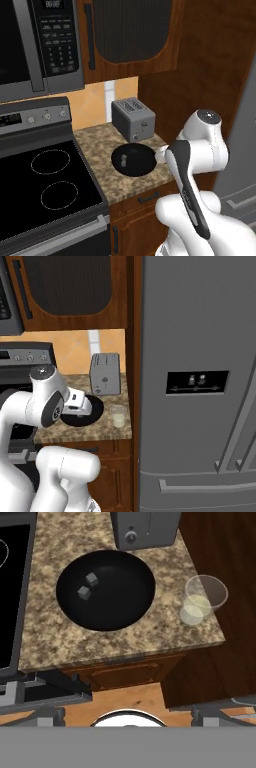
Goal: Grab a lemon wedge from the fridge and one ice cube from the ice bowl, and put them in the glass of lemonade.
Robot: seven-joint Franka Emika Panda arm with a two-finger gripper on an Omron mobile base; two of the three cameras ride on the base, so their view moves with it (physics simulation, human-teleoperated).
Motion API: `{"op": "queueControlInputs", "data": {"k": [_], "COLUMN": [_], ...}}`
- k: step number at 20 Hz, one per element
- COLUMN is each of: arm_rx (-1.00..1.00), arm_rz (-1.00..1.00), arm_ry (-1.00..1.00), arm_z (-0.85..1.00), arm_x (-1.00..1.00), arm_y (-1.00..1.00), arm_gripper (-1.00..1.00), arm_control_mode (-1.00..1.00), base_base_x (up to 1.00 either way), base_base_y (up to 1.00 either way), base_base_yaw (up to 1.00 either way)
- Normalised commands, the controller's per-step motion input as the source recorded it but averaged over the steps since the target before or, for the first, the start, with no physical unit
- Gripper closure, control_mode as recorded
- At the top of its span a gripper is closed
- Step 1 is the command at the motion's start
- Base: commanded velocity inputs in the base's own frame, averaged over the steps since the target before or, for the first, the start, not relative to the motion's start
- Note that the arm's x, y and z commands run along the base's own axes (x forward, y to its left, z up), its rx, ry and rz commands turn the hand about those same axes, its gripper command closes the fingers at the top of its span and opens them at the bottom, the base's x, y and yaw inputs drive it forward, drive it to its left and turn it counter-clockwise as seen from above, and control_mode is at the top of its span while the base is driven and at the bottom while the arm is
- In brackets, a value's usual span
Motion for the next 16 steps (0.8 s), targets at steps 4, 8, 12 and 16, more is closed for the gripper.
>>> {"op": "queueControlInputs", "data": {"k": [4, 8, 12, 16], "arm_rx": [0.0, 0.0, 0.0, 0.0], "arm_rz": [0.0, 0.0, 0.0, 0.0], "arm_ry": [0.0, -0.02, -0.06, -0.03], "arm_z": [-0.05, -0.05, -0.08, -0.16], "arm_x": [0.17, 0.38, 0.61, 0.37], "arm_y": [0.2, 0.02, 0.15, 0.19], "arm_gripper": [-1.0, -1.0, -1.0, -1.0], "arm_control_mode": [-1.0, -1.0, -1.0, -1.0], "base_base_x": [0.0, 0.0, 0.0, 0.0], "base_base_y": [0.0, 0.0, 0.0, 0.0], "base_base_yaw": [0.0, 0.0, 0.0, 0.0]}}
